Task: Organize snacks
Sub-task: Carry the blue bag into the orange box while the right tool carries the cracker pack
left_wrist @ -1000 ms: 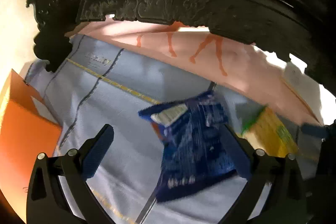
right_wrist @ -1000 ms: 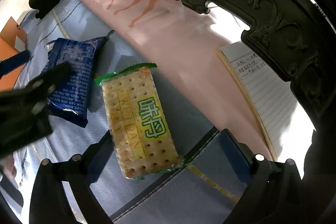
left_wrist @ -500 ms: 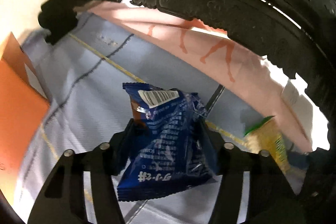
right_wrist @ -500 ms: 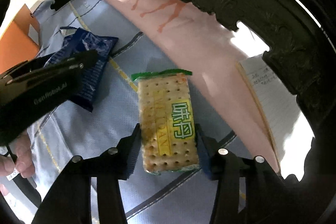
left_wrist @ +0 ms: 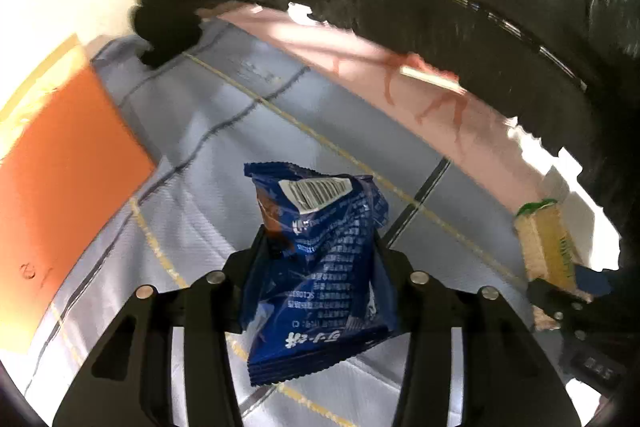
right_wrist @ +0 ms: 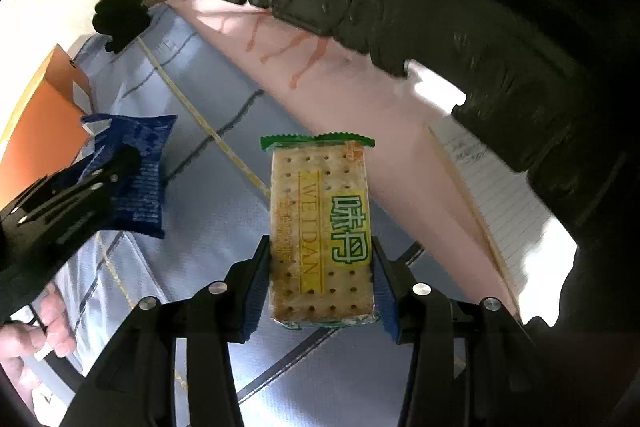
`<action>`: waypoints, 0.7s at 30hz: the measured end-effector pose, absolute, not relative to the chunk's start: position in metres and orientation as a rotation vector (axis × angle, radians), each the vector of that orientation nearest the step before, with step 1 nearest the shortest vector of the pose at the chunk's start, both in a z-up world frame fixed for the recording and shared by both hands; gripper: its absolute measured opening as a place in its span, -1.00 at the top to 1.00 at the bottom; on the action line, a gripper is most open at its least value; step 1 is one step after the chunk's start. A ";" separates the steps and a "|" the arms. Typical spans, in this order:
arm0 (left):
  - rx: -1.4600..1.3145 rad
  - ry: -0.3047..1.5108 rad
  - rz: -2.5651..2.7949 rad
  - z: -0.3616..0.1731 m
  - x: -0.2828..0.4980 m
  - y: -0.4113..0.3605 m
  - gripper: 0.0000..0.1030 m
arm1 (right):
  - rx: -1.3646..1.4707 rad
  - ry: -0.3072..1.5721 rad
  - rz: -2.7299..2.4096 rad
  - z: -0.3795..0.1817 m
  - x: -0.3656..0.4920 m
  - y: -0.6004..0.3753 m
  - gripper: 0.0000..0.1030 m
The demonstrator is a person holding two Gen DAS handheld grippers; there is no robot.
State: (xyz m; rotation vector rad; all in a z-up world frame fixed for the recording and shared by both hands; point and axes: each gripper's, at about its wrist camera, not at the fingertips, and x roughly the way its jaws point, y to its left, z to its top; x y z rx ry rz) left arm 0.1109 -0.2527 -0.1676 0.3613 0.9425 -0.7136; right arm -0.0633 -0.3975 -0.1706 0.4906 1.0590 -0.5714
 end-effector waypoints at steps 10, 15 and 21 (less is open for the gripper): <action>0.202 0.792 -0.629 -0.069 0.105 -0.187 0.12 | 0.360 0.966 -0.433 -0.100 -0.012 -0.365 0.09; 0.159 0.691 -0.428 -0.020 0.118 -0.118 0.12 | 0.236 0.867 -0.267 -0.047 0.037 -0.320 0.09; 0.166 0.660 -0.103 0.025 0.150 -0.030 0.12 | 0.095 0.755 -0.030 0.017 0.116 -0.254 0.09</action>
